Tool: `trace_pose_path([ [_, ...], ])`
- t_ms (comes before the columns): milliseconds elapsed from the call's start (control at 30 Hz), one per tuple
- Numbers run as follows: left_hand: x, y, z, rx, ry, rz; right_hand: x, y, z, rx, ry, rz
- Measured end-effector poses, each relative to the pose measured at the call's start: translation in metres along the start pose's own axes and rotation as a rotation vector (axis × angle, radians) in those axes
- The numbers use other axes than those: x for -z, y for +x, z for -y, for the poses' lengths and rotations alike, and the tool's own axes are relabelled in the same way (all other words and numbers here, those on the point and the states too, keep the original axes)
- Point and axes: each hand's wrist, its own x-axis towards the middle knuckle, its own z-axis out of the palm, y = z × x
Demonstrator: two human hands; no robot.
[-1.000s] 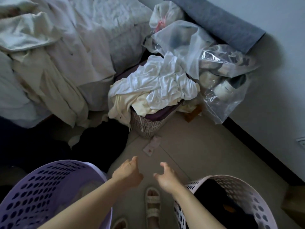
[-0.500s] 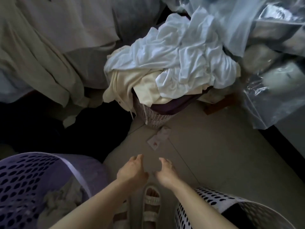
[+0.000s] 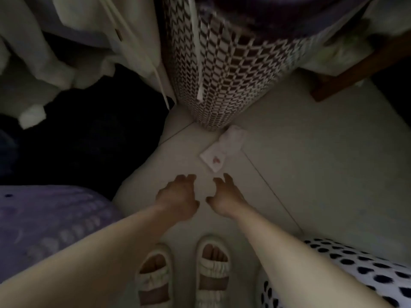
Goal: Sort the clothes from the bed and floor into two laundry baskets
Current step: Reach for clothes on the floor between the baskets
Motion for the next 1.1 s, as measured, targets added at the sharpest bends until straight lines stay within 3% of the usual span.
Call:
trace_pose_path([
  [433, -0.025, 0.075, 0.039, 0.020, 0.056, 0.048, -0.018, 0.107, -0.015, 0.011, -0.220, -0.048],
  [600, -0.014, 0.069, 0.040, 0.023, 0.052, 0.078, -0.007, 0.100, -0.008, 0.014, -0.046, -0.048],
  [733, 0.000, 0.050, 0.030, 0.048, -0.055, 0.060, 0.004, 0.064, 0.009, 0.152, 0.010, -0.115],
  [1100, 0.075, -0.019, 0.009, 0.098, -0.256, -0.393, 0.033, -0.041, 0.069, 0.569, 0.027, -0.348],
])
